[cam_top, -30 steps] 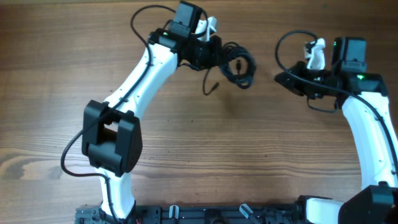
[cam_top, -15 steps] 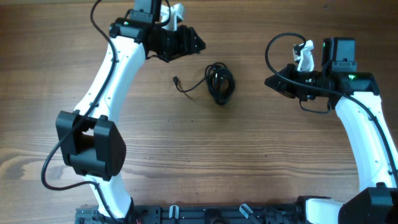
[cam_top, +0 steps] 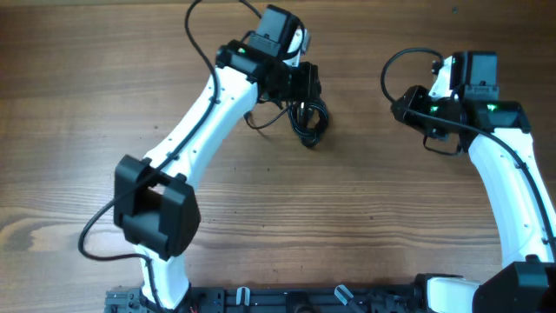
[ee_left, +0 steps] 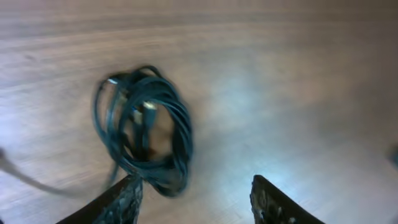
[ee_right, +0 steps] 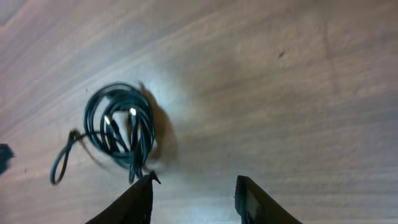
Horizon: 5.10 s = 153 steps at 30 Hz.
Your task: Untangle cables
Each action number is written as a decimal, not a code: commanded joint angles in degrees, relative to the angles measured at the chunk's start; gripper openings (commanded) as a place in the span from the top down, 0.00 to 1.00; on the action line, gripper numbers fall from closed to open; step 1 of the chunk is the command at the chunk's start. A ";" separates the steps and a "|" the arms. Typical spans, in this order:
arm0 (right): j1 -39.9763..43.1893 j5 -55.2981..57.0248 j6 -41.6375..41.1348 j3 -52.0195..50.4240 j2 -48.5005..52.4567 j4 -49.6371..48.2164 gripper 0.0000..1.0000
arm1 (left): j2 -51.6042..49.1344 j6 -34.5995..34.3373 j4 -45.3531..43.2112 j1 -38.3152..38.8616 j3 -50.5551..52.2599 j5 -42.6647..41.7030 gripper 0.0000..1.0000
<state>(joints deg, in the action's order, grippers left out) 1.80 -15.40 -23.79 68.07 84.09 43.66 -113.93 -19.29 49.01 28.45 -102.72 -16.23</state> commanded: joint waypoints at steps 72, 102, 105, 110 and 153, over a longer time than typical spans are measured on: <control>5.60 -30.32 16.35 1.31 -1.99 -5.49 0.35 | -4.74 12.63 -3.52 -2.95 -10.40 -15.47 0.96; -0.61 -23.34 16.92 4.48 -0.72 -11.28 0.49 | 7.28 13.62 -3.10 3.43 -10.38 8.41 0.96; -0.68 -25.92 16.92 4.79 -1.84 -14.45 0.32 | 7.26 10.97 -2.29 3.43 -10.38 8.41 0.96; -0.96 -21.44 11.87 4.79 -1.81 -14.53 0.43 | 7.26 9.33 -2.01 3.43 -10.38 8.41 0.96; -7.10 -28.52 20.79 4.61 4.59 -23.47 0.66 | 7.19 -0.50 4.66 3.58 -10.36 2.51 0.96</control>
<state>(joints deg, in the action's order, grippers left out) -4.84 -43.86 -4.19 71.79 87.31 20.25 -108.75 -19.68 54.06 32.08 -112.73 -10.76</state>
